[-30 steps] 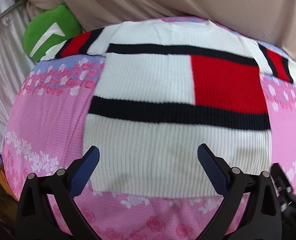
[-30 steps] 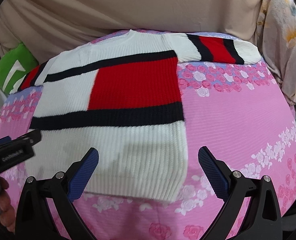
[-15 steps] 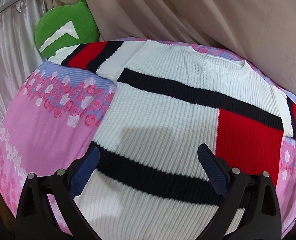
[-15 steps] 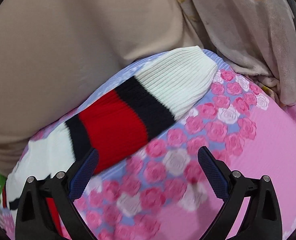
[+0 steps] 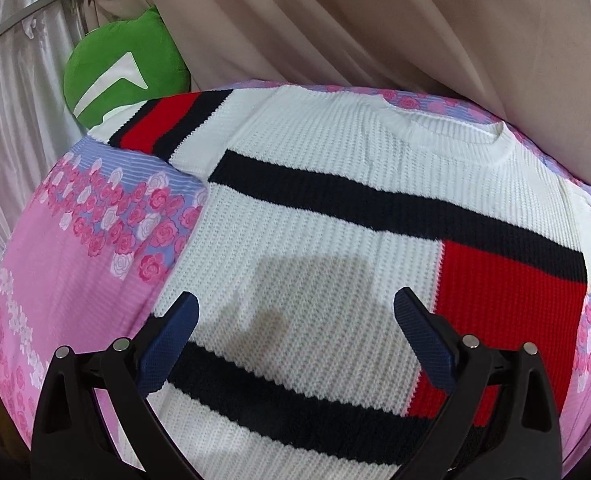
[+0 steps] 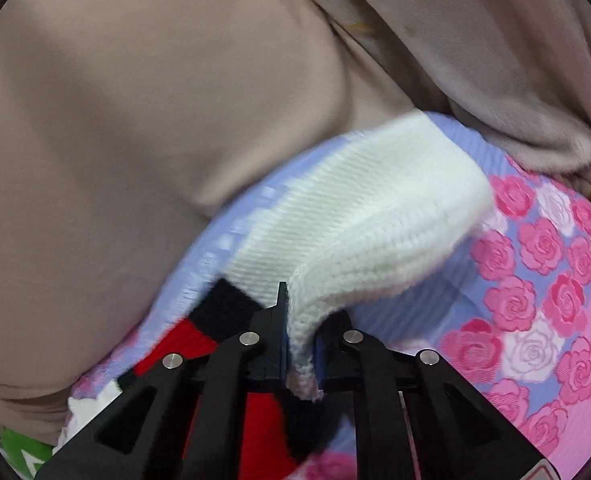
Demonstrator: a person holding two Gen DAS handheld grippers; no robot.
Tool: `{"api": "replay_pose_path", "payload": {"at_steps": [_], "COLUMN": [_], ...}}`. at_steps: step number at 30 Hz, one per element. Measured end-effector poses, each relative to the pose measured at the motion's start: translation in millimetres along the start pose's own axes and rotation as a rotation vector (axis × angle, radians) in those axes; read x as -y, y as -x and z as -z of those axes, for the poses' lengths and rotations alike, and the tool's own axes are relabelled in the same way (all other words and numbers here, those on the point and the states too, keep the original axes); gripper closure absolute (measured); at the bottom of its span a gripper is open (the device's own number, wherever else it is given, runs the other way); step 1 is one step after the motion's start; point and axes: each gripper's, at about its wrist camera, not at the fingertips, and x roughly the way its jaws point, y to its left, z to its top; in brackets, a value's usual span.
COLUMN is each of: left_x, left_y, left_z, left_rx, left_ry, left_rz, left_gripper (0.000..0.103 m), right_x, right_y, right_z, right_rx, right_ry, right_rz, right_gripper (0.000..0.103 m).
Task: Fold small clothes
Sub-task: 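Grasp the sleeve cuff with the right tool while the left tool grasps the other sleeve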
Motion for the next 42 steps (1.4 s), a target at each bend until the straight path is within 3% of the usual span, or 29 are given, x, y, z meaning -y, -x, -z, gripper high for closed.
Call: {"api": "replay_pose_path", "payload": {"at_steps": [3, 6, 8, 10, 13, 15, 18, 20, 23, 26, 27, 28, 29, 31, 33, 34, 36, 38, 39, 42], "left_x": [-12, -27, -38, -47, -59, -62, -66, -64, -52, -40, -37, -31, -27, -19, -17, -17, -17, -20, -21, -21], "left_y": [-5, -7, -7, -8, -22, -38, -71, -90, -120, -140, -142, -140, -138, -140, -138, -132, -119, -101, -92, -84], "left_z": [-17, -34, -47, -60, -76, -82, -89, -92, -94, -89, -89, -92, -93, -99, -107, -115, -131, -152, -160, -177], "left_rx": [0.019, 0.036, 0.053, 0.068, 0.055, 0.023, -0.043, -0.08, -0.151, -0.22, -0.219, -0.192, -0.182, -0.186, -0.177, -0.15, -0.086, -0.001, 0.041, 0.116], "left_ry": [0.043, 0.092, 0.122, 0.138, 0.155, 0.167, 0.215, 0.242, 0.273, 0.303, 0.306, 0.288, 0.27, 0.237, 0.228, 0.223, 0.201, 0.183, 0.176, 0.131], "left_rz": [-0.009, -0.004, 0.001, 0.009, 0.059, 0.102, 0.208, 0.257, 0.318, 0.374, 0.362, 0.348, 0.36, 0.409, 0.468, 0.478, 0.49, 0.503, 0.504, 0.465], "left_gripper": [0.007, 0.007, 0.007, 0.007, 0.007, 0.007, 0.007, 0.007, 0.007, 0.008, 0.008, 0.019, 0.043, 0.075, 0.091, 0.092, 0.092, 0.093, 0.093, 0.092], "right_x": [-99, -205, -277, -326, -364, -355, -327, -300, -253, -214, -202, -196, -195, -189, -184, -184, -186, -191, -195, -212], "right_y": [37, 69, 80, 74, 51, 54, 74, 88, 100, 94, 90, 88, 85, 76, 69, 62, 48, 32, 29, 53], "right_z": [3, 37, 90, 151, 255, 303, 315, 308, 272, 250, 245, 246, 250, 249, 243, 241, 235, 229, 225, 215], "right_rx": [0.062, 0.058, -0.016, -0.125, -0.279, -0.326, -0.339, -0.314, -0.292, -0.319, -0.331, -0.337, -0.341, -0.343, -0.343, -0.342, -0.344, -0.374, -0.377, -0.229], "right_ry": [0.223, 0.42, 0.552, 0.648, 0.796, 0.843, 0.791, 0.735, 0.638, 0.507, 0.457, 0.428, 0.412, 0.394, 0.377, 0.358, 0.31, 0.269, 0.269, 0.286], "right_rz": [-0.164, -0.384, -0.53, -0.616, -0.612, -0.553, -0.509, -0.448, -0.304, -0.212, -0.193, -0.179, -0.165, -0.151, -0.145, -0.142, -0.152, -0.186, -0.205, -0.293], "right_gripper": [0.092, 0.092, 0.092, 0.09, 0.077, 0.077, 0.069, 0.047, 0.045, 0.044, 0.044, 0.044, 0.044, 0.044, 0.044, 0.044, 0.049, 0.091, 0.093, 0.094]}}
